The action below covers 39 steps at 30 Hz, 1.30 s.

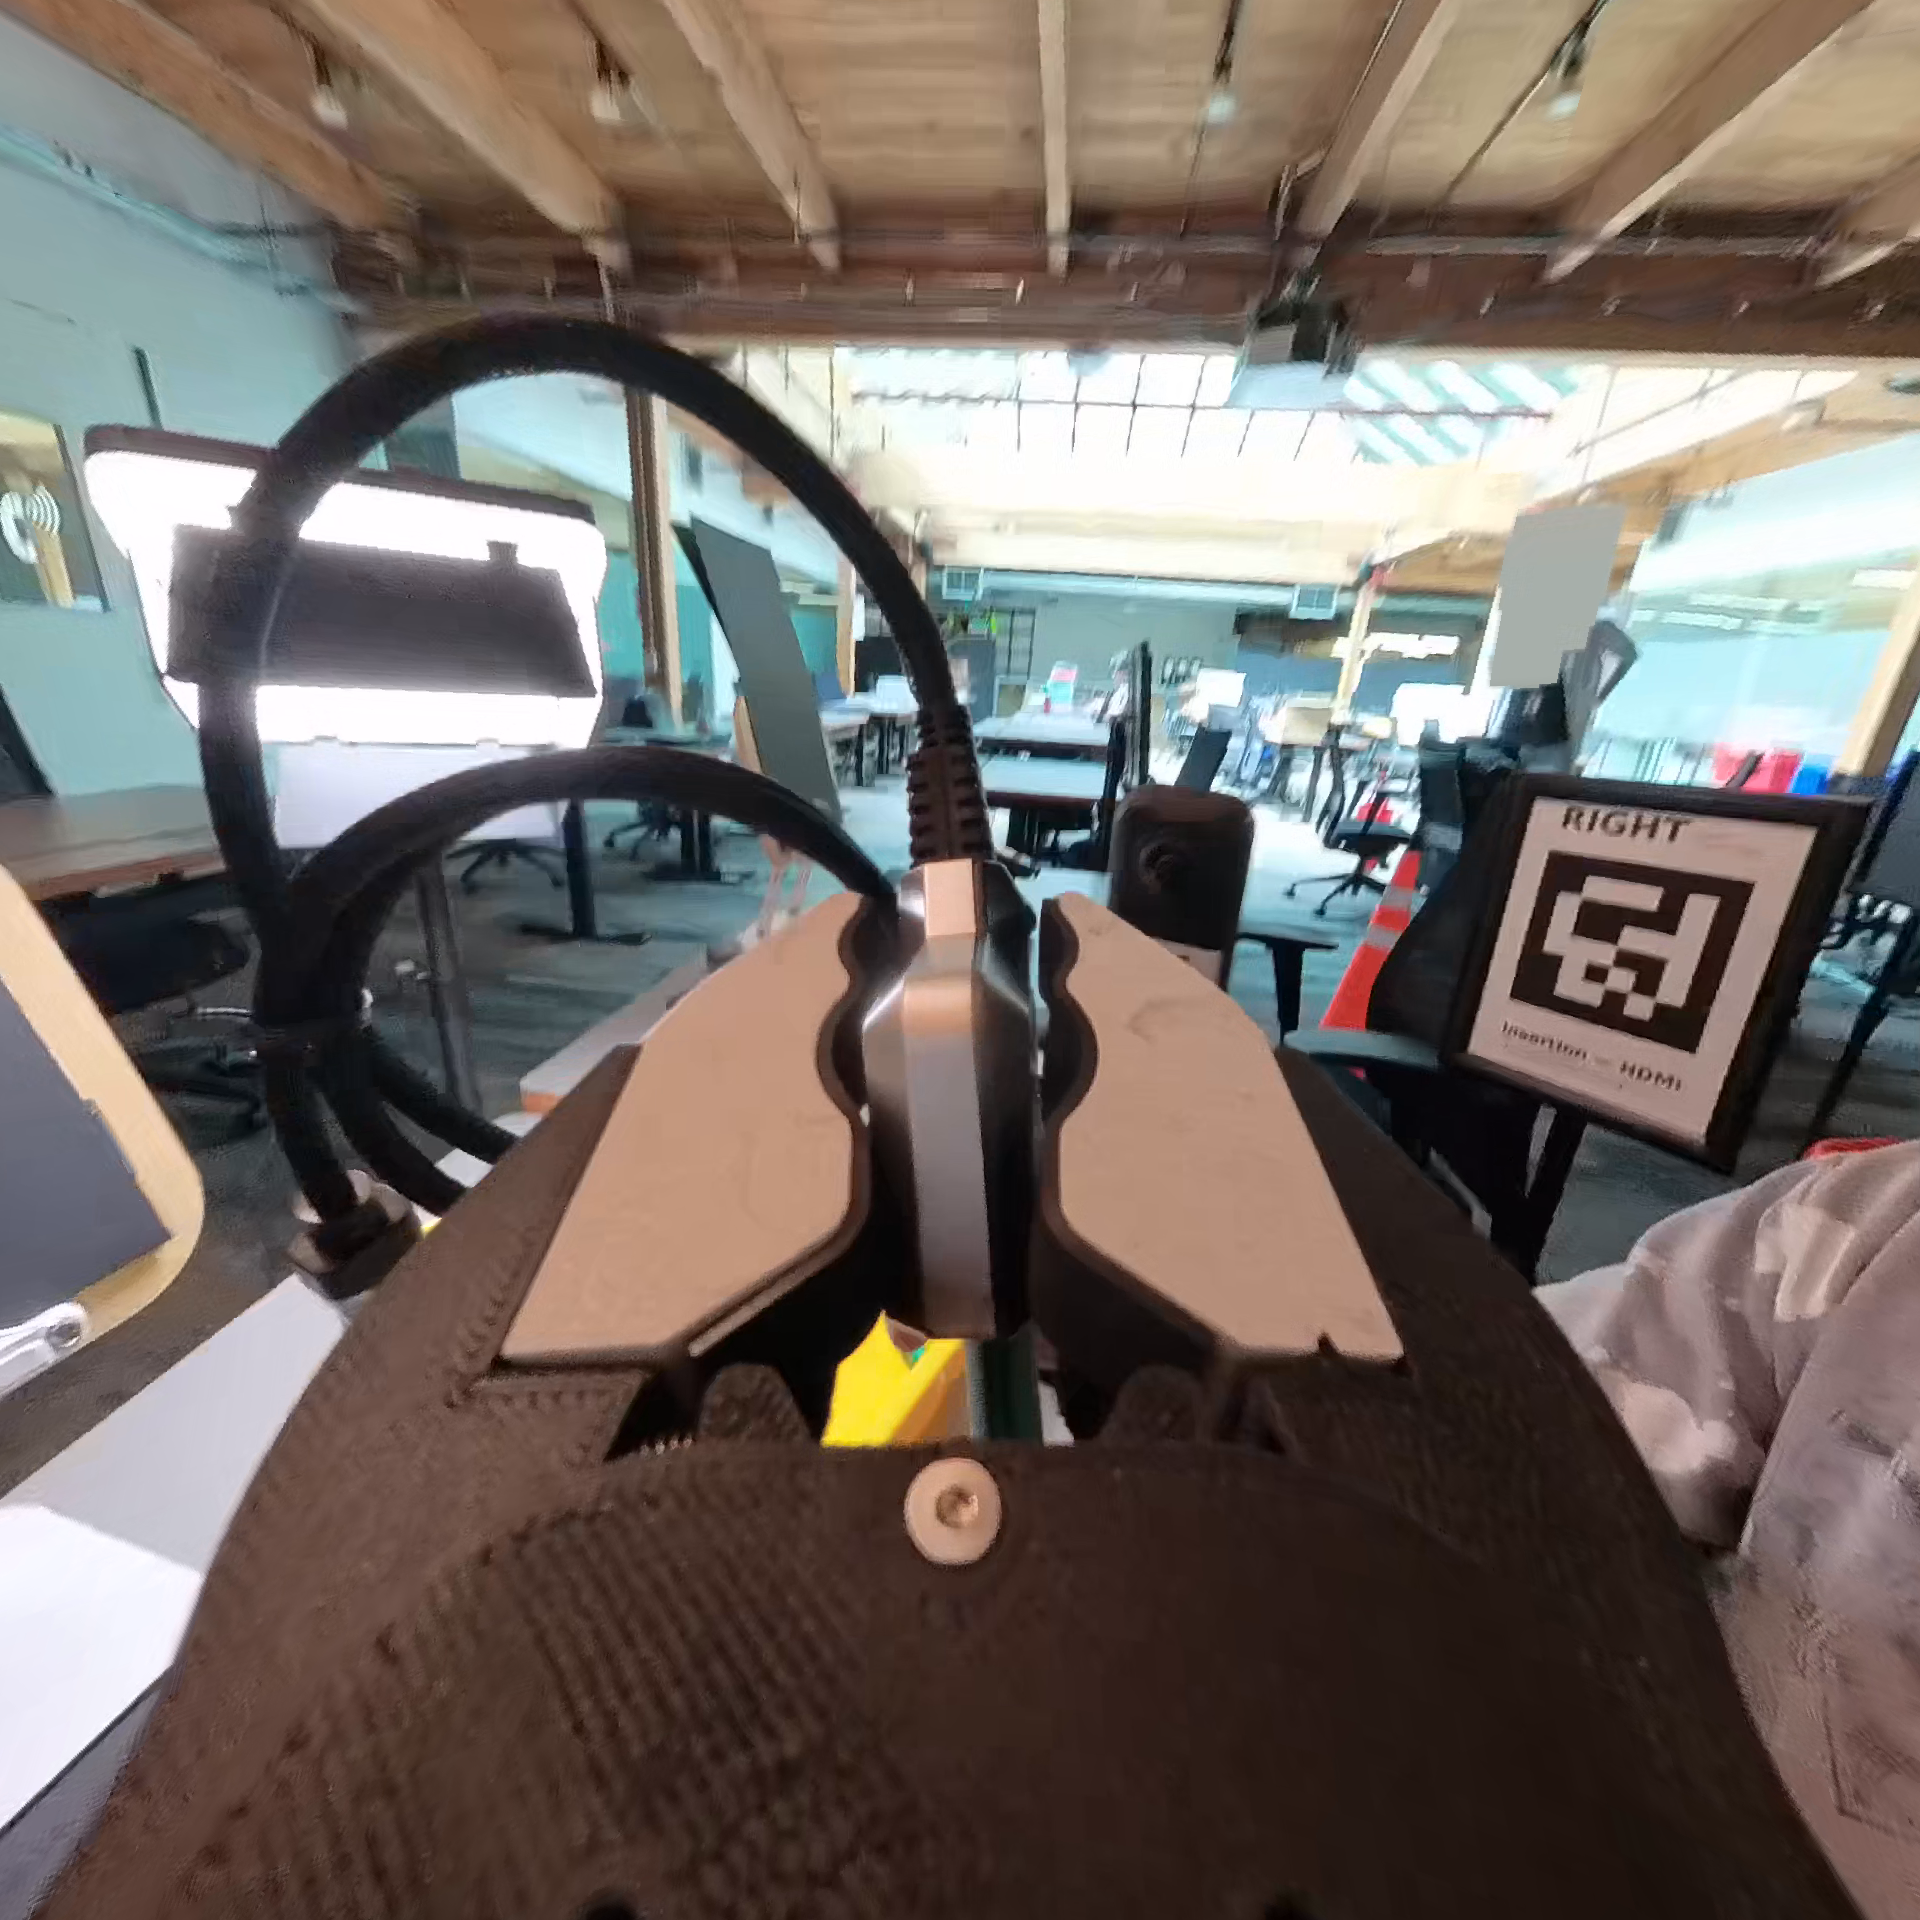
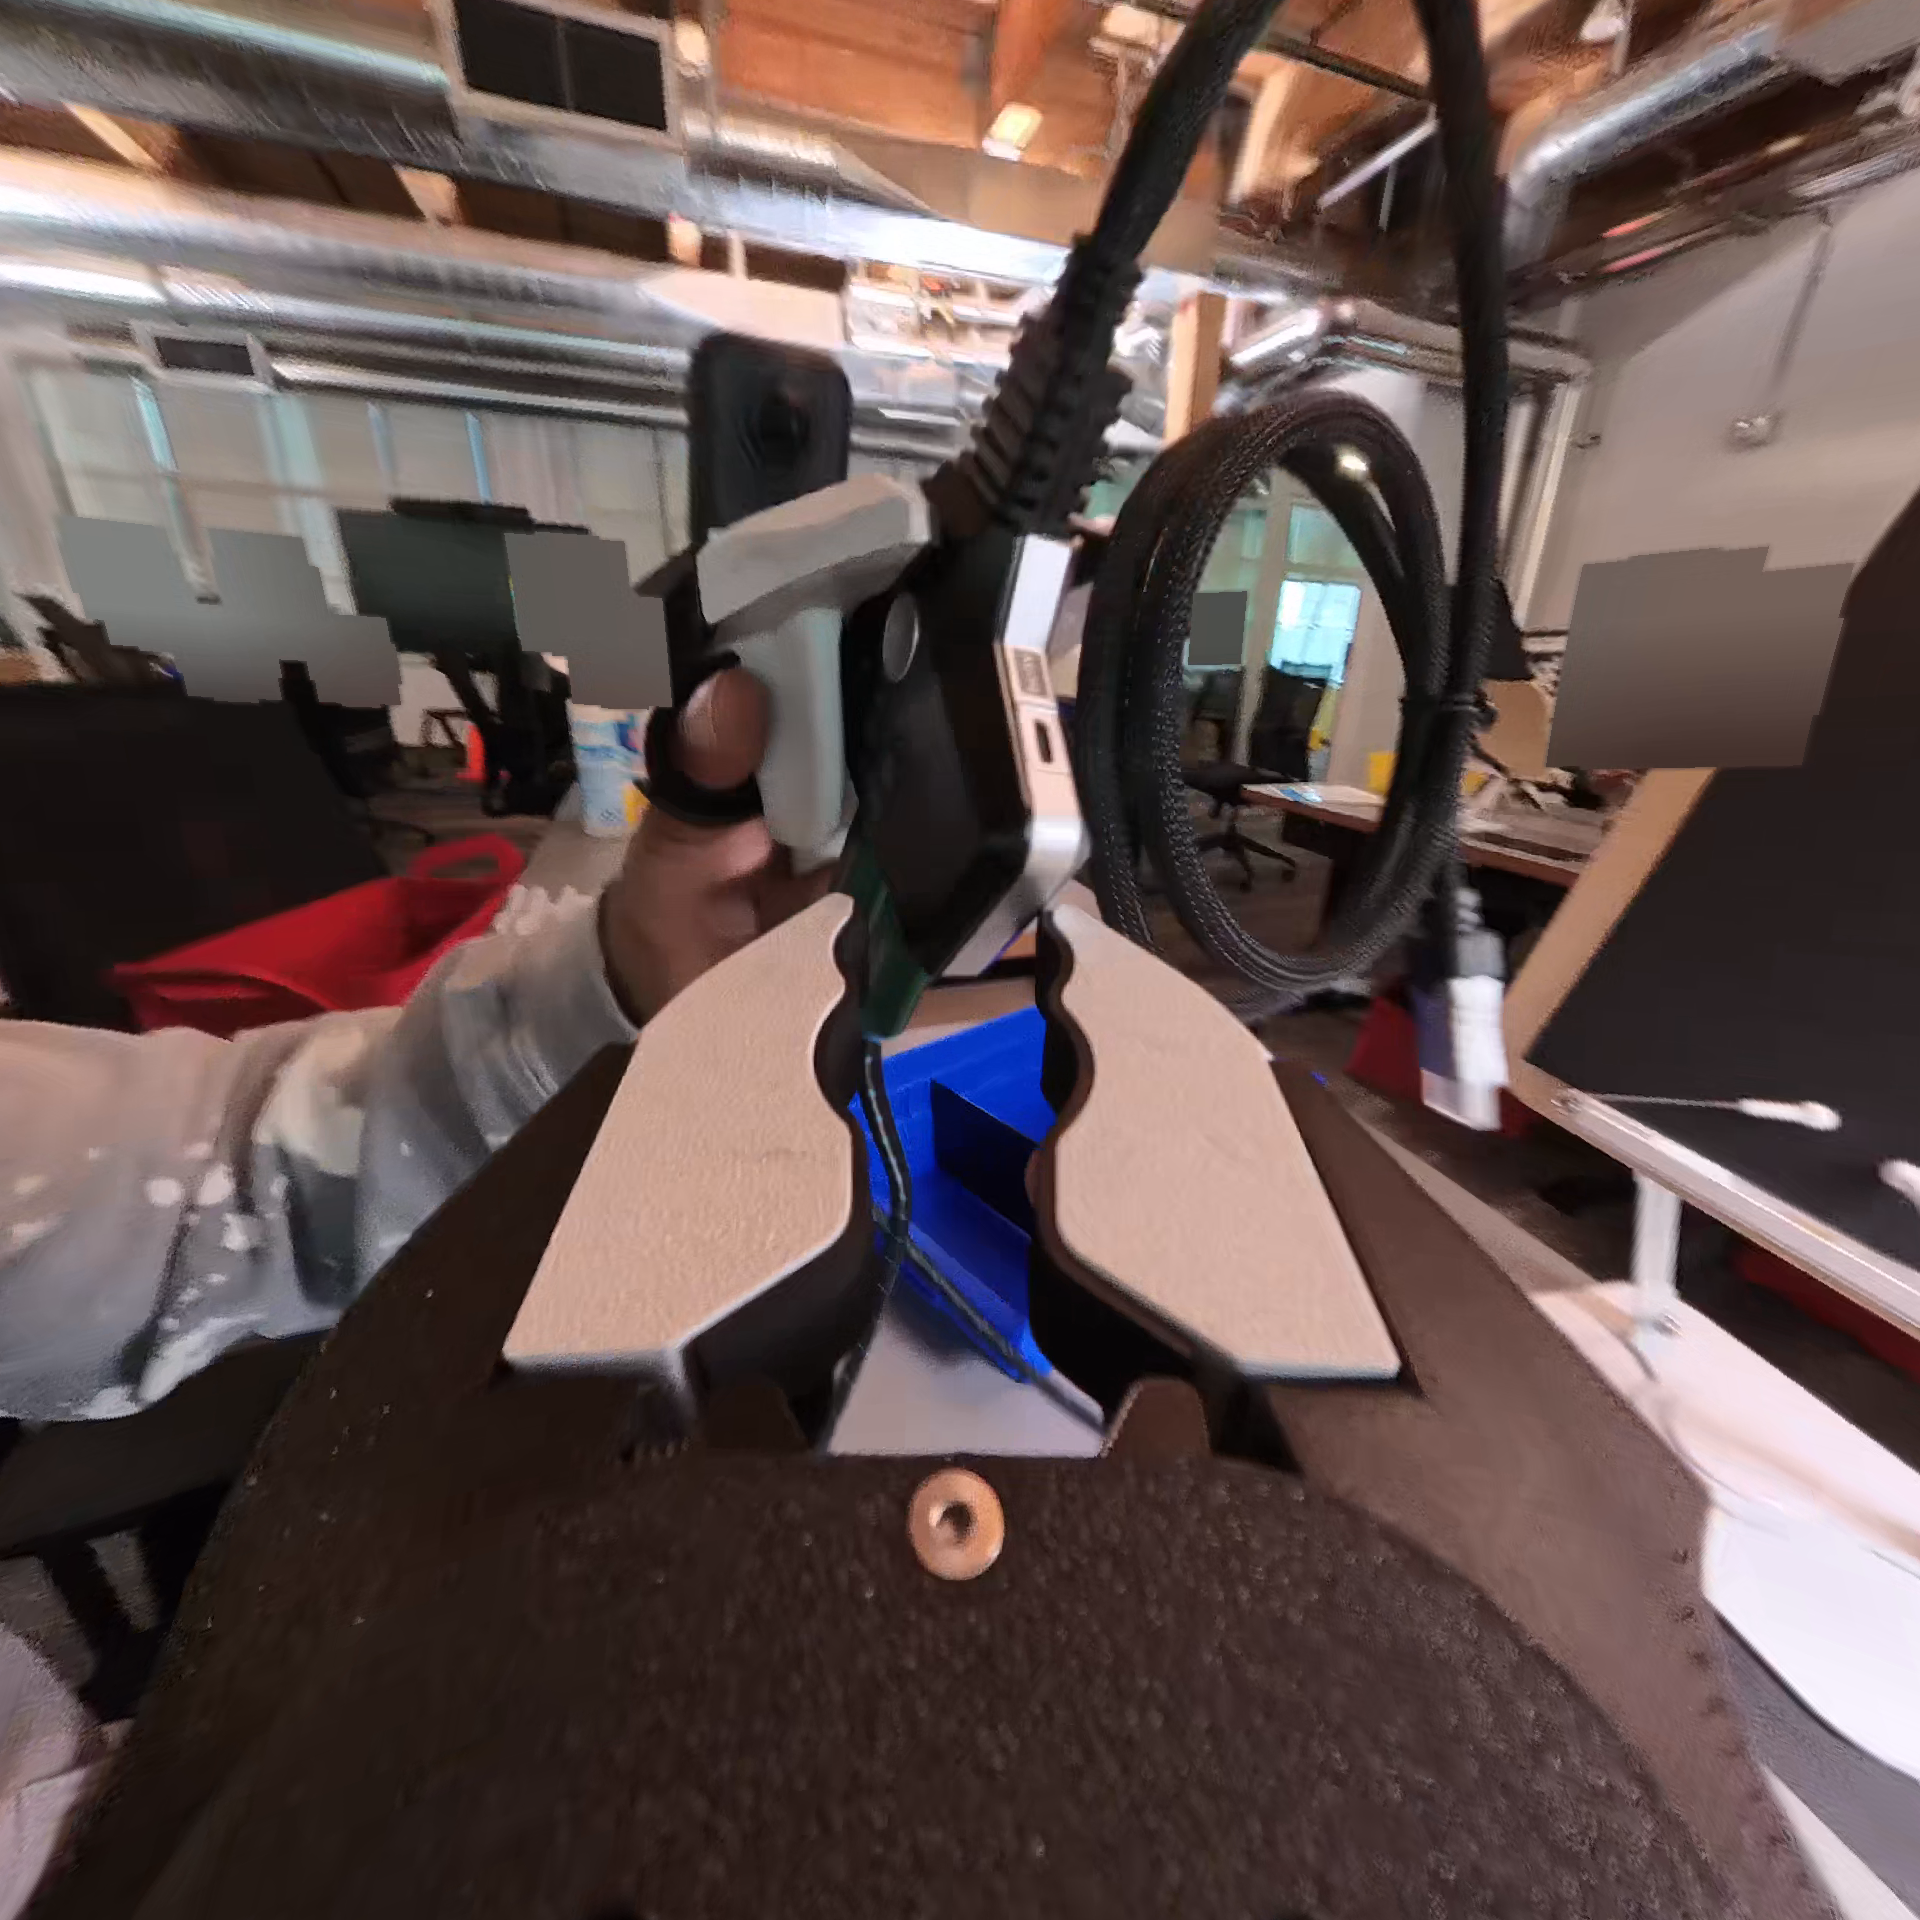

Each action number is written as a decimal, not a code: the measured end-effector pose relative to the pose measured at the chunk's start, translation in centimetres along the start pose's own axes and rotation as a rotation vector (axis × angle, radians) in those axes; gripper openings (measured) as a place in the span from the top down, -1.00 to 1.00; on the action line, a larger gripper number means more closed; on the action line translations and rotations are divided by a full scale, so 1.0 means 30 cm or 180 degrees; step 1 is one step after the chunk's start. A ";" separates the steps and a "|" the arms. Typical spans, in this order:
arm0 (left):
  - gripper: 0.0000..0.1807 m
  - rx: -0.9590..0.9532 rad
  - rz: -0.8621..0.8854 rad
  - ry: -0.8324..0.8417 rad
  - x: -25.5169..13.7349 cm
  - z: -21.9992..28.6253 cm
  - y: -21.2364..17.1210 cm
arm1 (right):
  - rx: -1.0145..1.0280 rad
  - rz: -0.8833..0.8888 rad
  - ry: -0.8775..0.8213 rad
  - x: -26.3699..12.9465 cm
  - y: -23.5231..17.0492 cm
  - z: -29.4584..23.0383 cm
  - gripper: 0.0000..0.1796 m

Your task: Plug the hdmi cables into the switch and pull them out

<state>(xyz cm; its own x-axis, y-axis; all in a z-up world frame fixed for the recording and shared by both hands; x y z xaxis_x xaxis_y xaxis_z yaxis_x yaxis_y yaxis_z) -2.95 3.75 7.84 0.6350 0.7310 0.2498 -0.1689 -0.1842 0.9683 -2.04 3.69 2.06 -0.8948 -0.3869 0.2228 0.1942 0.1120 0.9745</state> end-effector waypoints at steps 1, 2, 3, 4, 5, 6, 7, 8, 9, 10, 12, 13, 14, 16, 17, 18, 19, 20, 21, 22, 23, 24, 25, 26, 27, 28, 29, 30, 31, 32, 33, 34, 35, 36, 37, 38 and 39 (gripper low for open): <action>0.66 -0.0026 0.0060 -0.0073 0.001 -0.001 -0.008 | 0.0117 0.0045 0.0114 -0.006 0.003 0.006 0.71; 0.66 -0.0070 0.0110 -0.0135 0.003 -0.003 -0.015 | 0.0224 0.0053 0.0222 -0.011 0.001 0.012 0.73; 0.66 -0.0100 0.0121 -0.0133 0.004 -0.011 -0.025 | 0.0300 0.0058 0.0280 -0.013 -0.002 0.021 0.73; 0.66 -0.0087 0.0083 -0.0105 0.007 -0.021 -0.041 | 0.0351 0.0071 0.0311 -0.014 -0.005 0.031 0.72; 0.66 -0.0065 -0.0004 -0.0105 0.014 -0.025 -0.066 | 0.0385 0.0065 0.0369 -0.015 -0.011 0.035 0.72; 0.66 -0.0074 -0.0092 -0.0127 0.024 -0.026 -0.094 | 0.0402 0.0019 0.0452 -0.020 -0.020 0.036 0.74; 0.66 -0.0101 -0.0086 -0.0135 0.024 -0.029 -0.104 | 0.0404 -0.0043 0.0519 -0.024 -0.028 0.038 0.75; 0.66 -0.0116 -0.0116 -0.0138 0.023 -0.031 -0.115 | 0.0388 -0.0136 0.0563 -0.028 -0.038 0.042 0.75; 0.66 -0.0109 -0.0159 -0.0137 0.020 -0.033 -0.125 | 0.0322 -0.0234 0.0597 -0.036 -0.047 0.044 0.75; 0.66 -0.0114 -0.0257 -0.0144 0.016 -0.032 -0.141 | 0.0221 -0.0337 0.0625 -0.048 -0.056 0.047 0.76; 0.67 -0.0116 -0.0595 -0.0225 0.001 -0.016 -0.183 | -0.0065 -0.0670 0.0703 -0.089 -0.088 0.048 0.77; 0.69 -0.0106 -0.0811 -0.0293 -0.010 0.000 -0.211 | -0.0303 -0.0856 0.0736 -0.116 -0.111 0.047 0.77; 0.69 -0.0104 -0.1059 -0.0353 -0.022 0.017 -0.244 | -0.0568 -0.1023 0.0762 -0.145 -0.134 0.043 0.76; 0.69 -0.0131 -0.1638 -0.0470 -0.046 0.053 -0.329 | -0.0898 -0.1385 0.0786 -0.187 -0.178 0.032 0.77; 0.68 -0.0145 -0.1943 -0.0510 -0.056 0.071 -0.380 | -0.1031 -0.1546 0.0782 -0.198 -0.200 0.025 0.77; 0.66 -0.0151 -0.2263 -0.0551 -0.064 0.089 -0.438 | -0.1165 -0.1713 0.0782 -0.204 -0.227 0.016 0.77; 0.65 -0.0112 -0.2579 -0.0538 -0.071 0.099 -0.497 | -0.1290 -0.1895 0.0817 -0.210 -0.259 0.002 0.78; 0.66 -0.0036 -0.2864 -0.0516 -0.078 0.107 -0.554 | -0.1417 -0.2055 0.0869 -0.213 -0.290 -0.014 0.78; 0.68 0.0033 -0.3126 -0.0523 -0.086 0.117 -0.608 | -0.1526 -0.2166 0.0917 -0.213 -0.315 -0.030 0.78; 0.70 0.0158 -0.3316 -0.0481 -0.092 0.118 -0.648 | -0.1619 -0.2265 0.0944 -0.214 -0.334 -0.039 0.78; 0.71 0.0326 -0.3404 -0.0421 -0.096 0.113 -0.674 | -0.1718 -0.2332 0.0924 -0.215 -0.347 -0.036 0.78; 0.73 0.0466 -0.3375 -0.0283 -0.096 0.099 -0.680 | -0.1773 -0.2299 0.0892 -0.211 -0.347 -0.030 0.78; 0.74 0.0457 -0.3247 -0.0208 -0.093 0.093 -0.674 | -0.1761 -0.2221 0.0875 -0.203 -0.339 -0.025 0.77; 0.73 0.0378 -0.3092 -0.0169 -0.092 0.091 -0.663 | -0.1717 -0.2105 0.0818 -0.190 -0.323 -0.016 0.76; 0.73 0.0310 -0.2922 -0.0095 -0.094 0.080 -0.645 | -0.1683 -0.1943 0.0700 -0.173 -0.297 -0.001 0.73; 0.74 0.0236 -0.2757 -0.0028 -0.100 0.066 -0.625 | -0.1631 -0.1731 0.0551 -0.154 -0.260 0.014 0.71; 0.75 0.0182 -0.2585 0.0035 -0.109 0.048 -0.604 | -0.1546 -0.1479 0.0400 -0.140 -0.210 0.027 0.72; 0.75 0.0137 -0.2401 0.0109 -0.119 0.026 -0.582 | -0.1432 -0.1208 0.0275 -0.132 -0.154 0.037 0.71; 0.75 0.0074 -0.2202 0.0183 -0.131 0.004 -0.559 | -0.1302 -0.0966 0.0174 -0.131 -0.100 0.044 0.71; 0.75 -0.0003 -0.1982 0.0246 -0.142 -0.021 -0.533 | -0.1187 -0.0770 0.0079 -0.133 -0.055 0.052 0.71; 0.71 -0.0091 -0.1726 0.0314 -0.154 -0.048 -0.505 | -0.1095 -0.0622 -0.0010 -0.136 -0.018 0.059 0.71; 0.73 -0.0199 -0.1452 0.0382 -0.166 -0.078 -0.475 | -0.1008 -0.0536 -0.0063 -0.139 0.005 0.060 0.72; 0.71 -0.0328 -0.1188 0.0444 -0.181 -0.109 -0.448 | -0.0906 -0.0514 -0.0066 -0.136 0.015 0.053 0.72; 0.75 -0.0444 -0.0922 0.0510 -0.196 -0.141 -0.422 | -0.0803 -0.0531 -0.0039 -0.128 0.015 0.041 0.71; 0.75 -0.0545 -0.0640 0.0585 -0.211 -0.173 -0.397 | -0.0731 -0.0555 -0.0002 -0.115 0.007 0.026 0.71; 0.75 -0.0651 -0.0358 0.0650 -0.224 -0.203 -0.375 | -0.0688 -0.0598 0.0020 -0.095 -0.010 0.013 0.72; 0.75 -0.0747 -0.0063 0.0700 -0.238 -0.230 -0.352 | -0.0666 -0.0682 0.0014 -0.072 -0.036 0.006 0.71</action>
<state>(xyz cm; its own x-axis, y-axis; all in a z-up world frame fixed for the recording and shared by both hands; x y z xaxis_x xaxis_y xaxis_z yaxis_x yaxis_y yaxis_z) -10.88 5.00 -4.21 0.4662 0.8621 0.1989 -0.3437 -0.0307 0.9386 -0.40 4.55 0.52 -0.9227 -0.3853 0.0111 0.0802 -0.1635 0.9833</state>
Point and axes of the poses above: each gripper's, where its closed fingertips meet, x out along the fingers, y out of its top, z = x × y across the jaws, the point moved 1 cm from there along -x, back along the fingers, and after that the axes turned 12 degrees about -y, right-handed, at the moved point
